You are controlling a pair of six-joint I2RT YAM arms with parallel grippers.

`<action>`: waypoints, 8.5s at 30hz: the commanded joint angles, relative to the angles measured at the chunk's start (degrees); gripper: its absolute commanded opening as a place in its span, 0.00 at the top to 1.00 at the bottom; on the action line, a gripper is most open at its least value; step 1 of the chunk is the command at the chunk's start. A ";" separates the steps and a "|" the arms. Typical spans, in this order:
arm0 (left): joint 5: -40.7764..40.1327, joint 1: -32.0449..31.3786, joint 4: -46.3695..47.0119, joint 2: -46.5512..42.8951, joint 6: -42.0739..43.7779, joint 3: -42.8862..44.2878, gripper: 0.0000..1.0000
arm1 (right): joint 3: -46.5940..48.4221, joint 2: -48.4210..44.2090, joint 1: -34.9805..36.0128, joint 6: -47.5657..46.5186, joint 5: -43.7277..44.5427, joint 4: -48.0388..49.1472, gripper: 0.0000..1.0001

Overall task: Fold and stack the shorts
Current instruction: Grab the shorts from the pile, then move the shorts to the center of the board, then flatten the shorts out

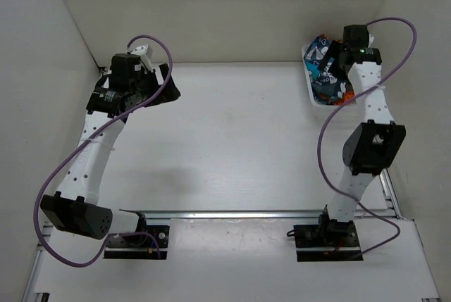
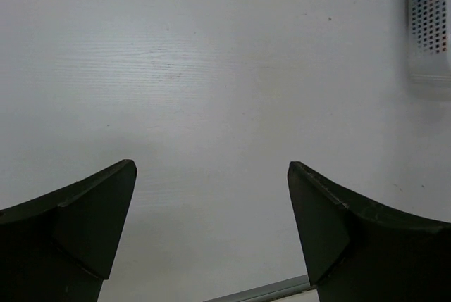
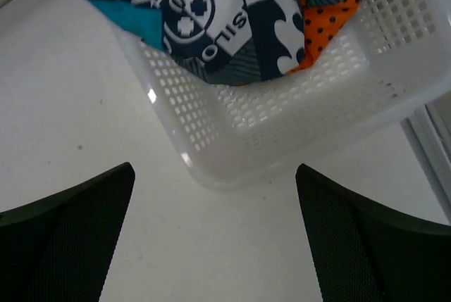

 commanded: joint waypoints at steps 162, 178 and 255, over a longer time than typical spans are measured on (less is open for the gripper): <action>9.84 0.32 -5.45 -10.60 -15.35 -26.04 0.16 | -53.75 -47.89 10.84 10.52 -16.16 11.87 0.47; 10.02 -5.03 -1.23 -6.40 -25.37 -37.11 0.43 | -61.61 -50.89 9.79 17.20 -13.68 2.53 0.88; 3.96 -9.35 -5.10 23.30 -16.86 0.24 0.39 | -23.91 -15.91 7.68 13.16 -33.13 19.70 1.00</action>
